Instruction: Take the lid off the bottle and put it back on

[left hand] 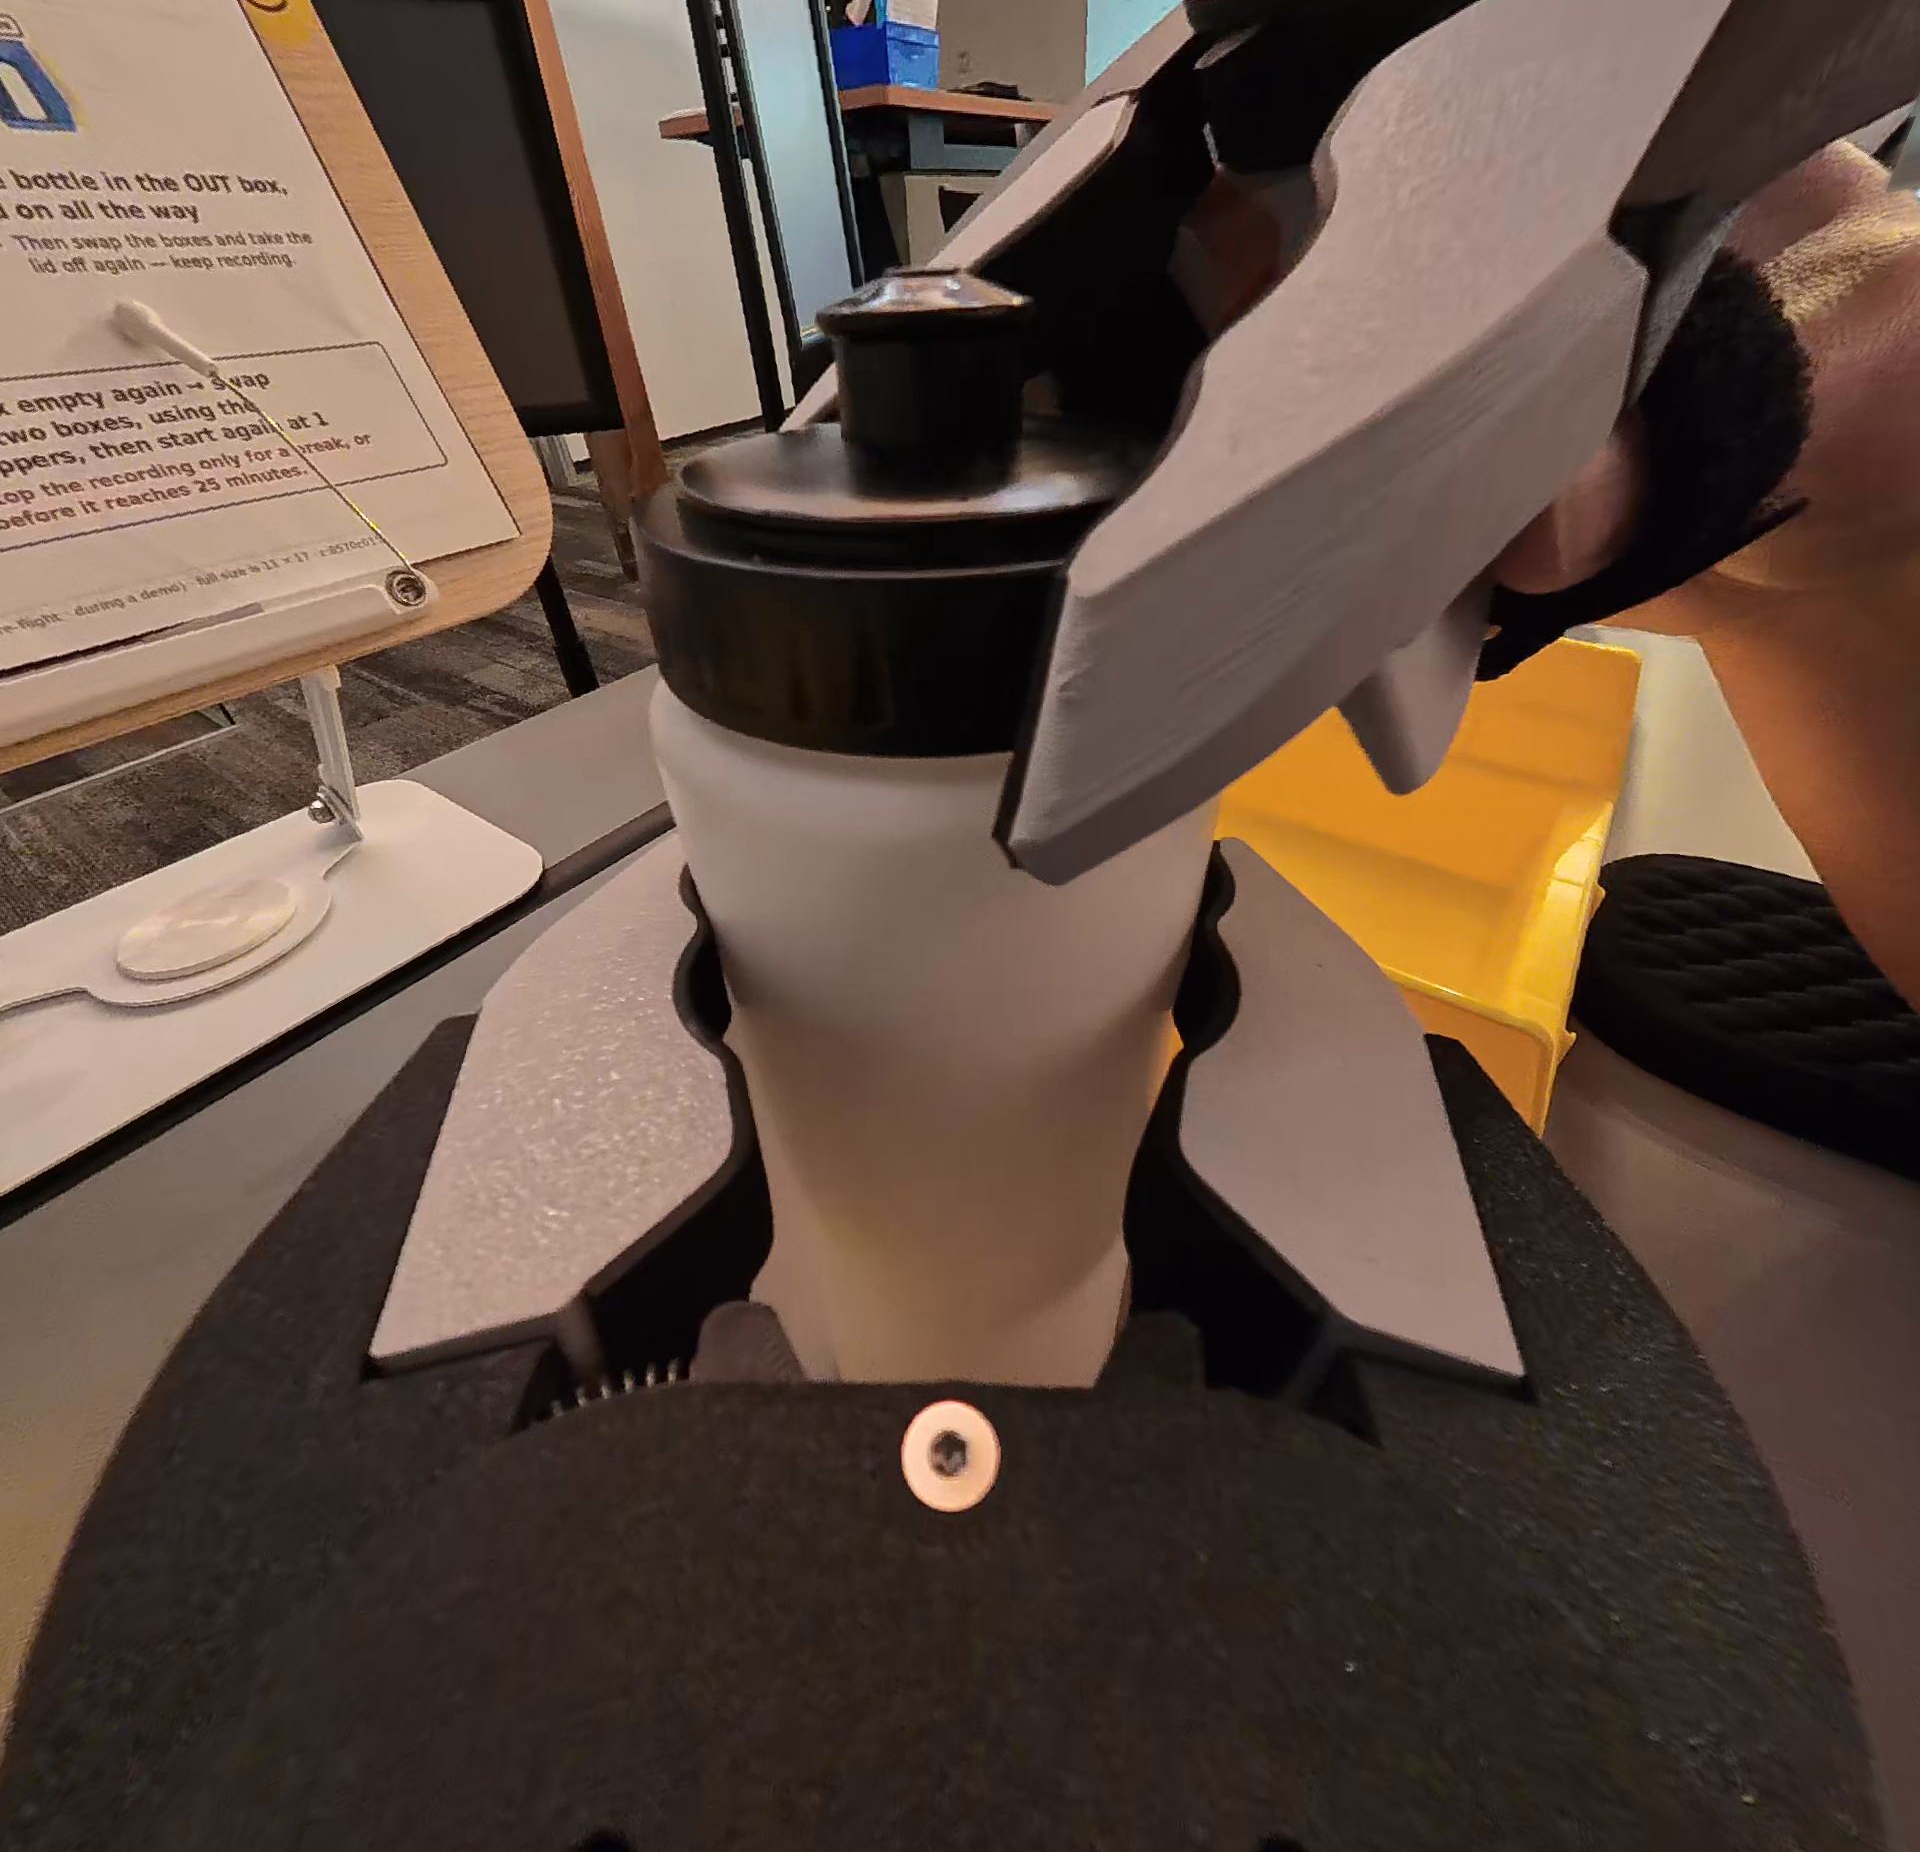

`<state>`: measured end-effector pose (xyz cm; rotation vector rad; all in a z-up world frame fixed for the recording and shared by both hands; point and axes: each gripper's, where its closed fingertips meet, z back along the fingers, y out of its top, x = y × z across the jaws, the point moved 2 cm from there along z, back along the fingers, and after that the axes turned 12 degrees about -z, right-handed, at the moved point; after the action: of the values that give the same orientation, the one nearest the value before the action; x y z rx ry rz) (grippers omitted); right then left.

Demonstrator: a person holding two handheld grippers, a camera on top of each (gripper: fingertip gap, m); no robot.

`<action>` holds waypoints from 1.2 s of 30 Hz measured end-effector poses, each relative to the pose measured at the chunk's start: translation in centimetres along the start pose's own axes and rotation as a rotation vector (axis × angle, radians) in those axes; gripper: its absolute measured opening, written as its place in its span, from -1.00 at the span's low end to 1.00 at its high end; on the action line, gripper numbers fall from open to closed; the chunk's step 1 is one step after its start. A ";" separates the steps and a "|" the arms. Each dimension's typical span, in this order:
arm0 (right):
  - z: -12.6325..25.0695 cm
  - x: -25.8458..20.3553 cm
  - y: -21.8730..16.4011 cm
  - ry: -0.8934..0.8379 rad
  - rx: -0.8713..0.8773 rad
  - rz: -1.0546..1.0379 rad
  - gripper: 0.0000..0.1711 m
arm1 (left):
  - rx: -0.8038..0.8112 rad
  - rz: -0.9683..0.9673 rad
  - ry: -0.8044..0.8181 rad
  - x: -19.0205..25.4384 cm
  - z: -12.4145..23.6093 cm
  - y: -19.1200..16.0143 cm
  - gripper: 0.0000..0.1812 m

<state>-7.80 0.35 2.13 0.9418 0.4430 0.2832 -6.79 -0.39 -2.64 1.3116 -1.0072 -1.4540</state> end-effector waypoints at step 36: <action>1.5 -2.5 -0.1 0.214 0.024 0.077 0.13 | 0.025 -0.002 -0.105 0.8 2.0 0.0 -0.05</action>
<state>-9.29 -1.79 3.44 0.9572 0.6083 0.4517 -8.80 -1.13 -2.62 1.2651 -1.0956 -1.5300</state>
